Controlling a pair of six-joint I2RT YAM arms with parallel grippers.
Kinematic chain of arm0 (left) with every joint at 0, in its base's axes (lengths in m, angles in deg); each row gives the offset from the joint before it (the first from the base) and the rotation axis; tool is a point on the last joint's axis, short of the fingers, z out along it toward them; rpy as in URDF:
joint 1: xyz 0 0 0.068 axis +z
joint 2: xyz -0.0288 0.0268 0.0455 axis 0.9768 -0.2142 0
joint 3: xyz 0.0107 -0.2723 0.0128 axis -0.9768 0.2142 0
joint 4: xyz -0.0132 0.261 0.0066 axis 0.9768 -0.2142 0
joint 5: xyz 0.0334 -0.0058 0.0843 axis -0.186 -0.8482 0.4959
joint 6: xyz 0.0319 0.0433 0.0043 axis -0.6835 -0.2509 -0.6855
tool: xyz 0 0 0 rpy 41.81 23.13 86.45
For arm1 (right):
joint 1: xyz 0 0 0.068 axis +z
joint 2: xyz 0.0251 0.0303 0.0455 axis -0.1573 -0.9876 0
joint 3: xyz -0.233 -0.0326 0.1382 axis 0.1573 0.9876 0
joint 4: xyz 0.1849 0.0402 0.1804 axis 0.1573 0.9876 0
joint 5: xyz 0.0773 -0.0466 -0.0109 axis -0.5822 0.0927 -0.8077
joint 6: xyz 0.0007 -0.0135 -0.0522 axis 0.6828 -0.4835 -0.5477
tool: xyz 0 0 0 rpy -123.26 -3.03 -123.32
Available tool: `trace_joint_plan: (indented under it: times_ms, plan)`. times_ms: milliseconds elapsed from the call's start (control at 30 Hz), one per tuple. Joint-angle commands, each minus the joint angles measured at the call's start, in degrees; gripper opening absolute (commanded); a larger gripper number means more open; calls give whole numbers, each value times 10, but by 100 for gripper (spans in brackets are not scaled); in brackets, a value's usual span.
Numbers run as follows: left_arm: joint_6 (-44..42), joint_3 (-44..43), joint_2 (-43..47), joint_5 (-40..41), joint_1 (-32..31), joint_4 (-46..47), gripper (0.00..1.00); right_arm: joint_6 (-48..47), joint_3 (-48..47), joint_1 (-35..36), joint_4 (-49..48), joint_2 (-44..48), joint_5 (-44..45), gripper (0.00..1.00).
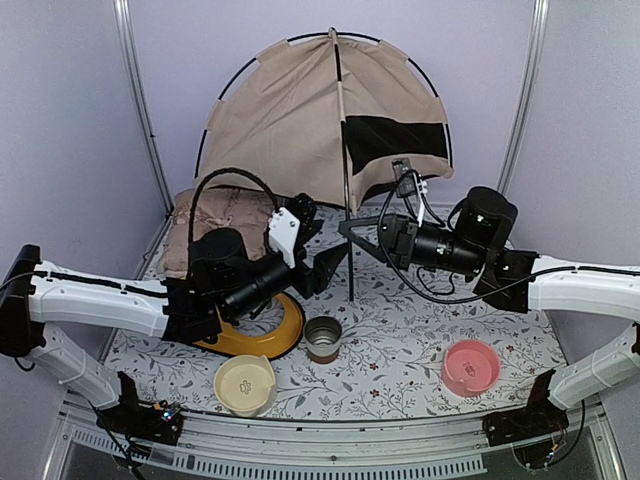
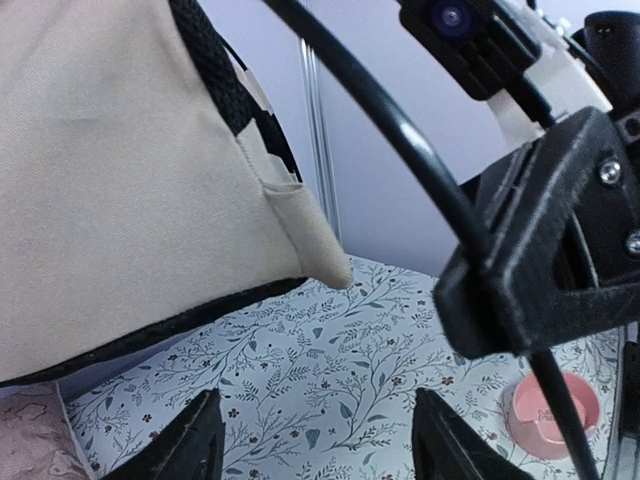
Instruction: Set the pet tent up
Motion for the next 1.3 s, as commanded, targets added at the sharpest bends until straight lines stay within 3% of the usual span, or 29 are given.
trace_joint_plan:
  times_ms: [0, 333, 967, 1100, 1267]
  plan:
    - [-46, -15, -24, 54, -33, 77, 63, 21, -28, -1, 11, 14, 9, 0]
    - [-125, -36, -82, 147, -68, 203, 58, 69, -37, -1, 21, 19, 2, 0]
    - [-164, -95, -152, 146, -69, 260, 66, 95, -50, 5, 18, 6, 2, 0]
    - [-161, -104, -158, 153, -65, 267, 62, 98, -48, 5, 17, 6, 4, 0]
    - [-155, -116, -159, 155, -60, 261, 44, 99, -44, 5, 19, 10, 12, 0]
